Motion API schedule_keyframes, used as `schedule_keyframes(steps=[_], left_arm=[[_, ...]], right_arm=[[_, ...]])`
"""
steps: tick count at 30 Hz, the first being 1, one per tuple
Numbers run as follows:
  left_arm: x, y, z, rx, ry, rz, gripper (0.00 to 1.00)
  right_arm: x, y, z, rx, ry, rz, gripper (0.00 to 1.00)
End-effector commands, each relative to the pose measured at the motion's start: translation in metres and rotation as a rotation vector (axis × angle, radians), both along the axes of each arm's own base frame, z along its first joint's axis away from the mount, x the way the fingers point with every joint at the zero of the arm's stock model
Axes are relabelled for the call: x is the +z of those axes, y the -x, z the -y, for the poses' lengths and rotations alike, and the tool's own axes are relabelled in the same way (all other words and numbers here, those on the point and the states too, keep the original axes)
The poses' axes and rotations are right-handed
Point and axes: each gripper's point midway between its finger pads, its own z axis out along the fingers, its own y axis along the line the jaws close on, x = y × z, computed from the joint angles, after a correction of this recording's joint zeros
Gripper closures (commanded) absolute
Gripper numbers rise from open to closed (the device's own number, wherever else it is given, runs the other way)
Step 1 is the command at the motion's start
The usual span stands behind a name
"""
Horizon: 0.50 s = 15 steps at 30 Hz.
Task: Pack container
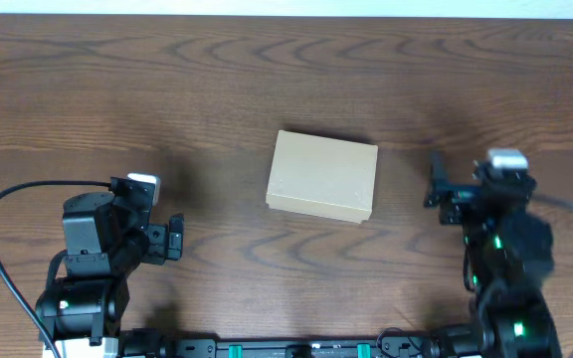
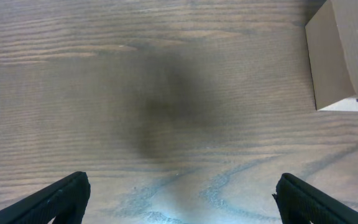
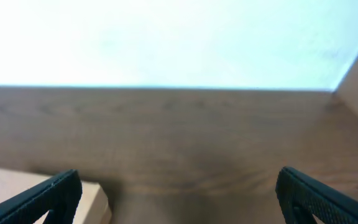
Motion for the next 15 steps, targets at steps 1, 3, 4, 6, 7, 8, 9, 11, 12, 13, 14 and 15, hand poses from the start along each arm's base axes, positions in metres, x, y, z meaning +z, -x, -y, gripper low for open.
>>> schedule_keyframes(steps=[1, 3, 4, 6, 7, 8, 9, 11, 12, 13, 14, 15], left_arm=[[0.001, -0.001, -0.003, 0.003, -0.012, 0.004, 0.05], [0.001, -0.001, -0.003, 0.003, -0.012, 0.004, 0.05], [0.001, -0.001, -0.003, 0.003, -0.012, 0.004, 0.05], [0.001, -0.001, -0.003, 0.003, -0.012, 0.004, 0.05], [0.001, -0.001, -0.003, 0.003, -0.012, 0.004, 0.05], [0.001, -0.001, -0.003, 0.003, -0.012, 0.004, 0.05], [0.001, -0.001, -0.003, 0.003, -0.012, 0.004, 0.05], [0.001, -0.001, -0.003, 0.003, -0.012, 0.004, 0.05], [0.001, -0.001, -0.003, 0.003, -0.012, 0.004, 0.05], [0.001, -0.001, -0.003, 0.002, -0.012, 0.004, 0.05], [0.001, -0.001, -0.003, 0.003, -0.012, 0.004, 0.05], [0.001, -0.001, -0.003, 0.002, -0.012, 0.004, 0.05]], right_arm=[[-0.006, 0.014, 0.004, -0.016, 0.007, 0.071, 0.01], [-0.009, 0.020, 0.004, -0.016, 0.001, 0.118, 0.01], [-0.012, 0.022, 0.004, -0.014, -0.004, 0.140, 0.01], [-0.018, 0.025, 0.003, -0.006, -0.016, 0.177, 0.01], [-0.021, 0.026, 0.002, 0.001, -0.017, 0.187, 0.01], [-0.025, 0.027, 0.001, 0.008, -0.019, 0.193, 0.01], [-0.029, 0.027, -0.001, 0.018, -0.020, 0.196, 0.01], [-0.037, 0.028, -0.003, 0.031, -0.020, 0.190, 0.01], [-0.042, 0.028, -0.005, 0.039, -0.020, 0.185, 0.01], [-0.047, 0.027, -0.008, 0.055, -0.020, 0.177, 0.01], [-0.051, 0.027, -0.009, 0.060, -0.021, 0.171, 0.01], [-0.056, 0.027, -0.011, 0.068, -0.020, 0.162, 0.01]])
